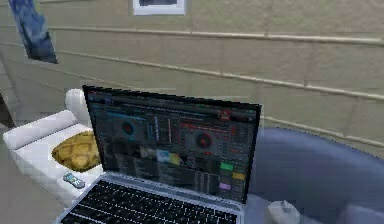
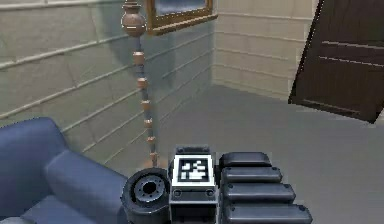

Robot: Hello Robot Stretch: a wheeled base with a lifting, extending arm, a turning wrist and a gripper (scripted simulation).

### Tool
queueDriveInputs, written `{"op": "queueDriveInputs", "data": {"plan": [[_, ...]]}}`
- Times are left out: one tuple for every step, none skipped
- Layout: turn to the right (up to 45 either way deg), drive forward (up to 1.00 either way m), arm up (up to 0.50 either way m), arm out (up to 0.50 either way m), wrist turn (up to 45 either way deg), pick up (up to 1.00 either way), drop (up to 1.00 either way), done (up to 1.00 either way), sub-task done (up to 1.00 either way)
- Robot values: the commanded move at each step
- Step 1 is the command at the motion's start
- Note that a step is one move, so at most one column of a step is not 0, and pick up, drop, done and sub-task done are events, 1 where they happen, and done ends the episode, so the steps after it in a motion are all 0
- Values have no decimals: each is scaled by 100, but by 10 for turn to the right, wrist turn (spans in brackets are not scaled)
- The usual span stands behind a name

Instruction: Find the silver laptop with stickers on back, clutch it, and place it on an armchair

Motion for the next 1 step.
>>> {"op": "queueDriveInputs", "data": {"plan": [[450, 0, 0, 0, 0, 0, 0, 0, 0]]}}
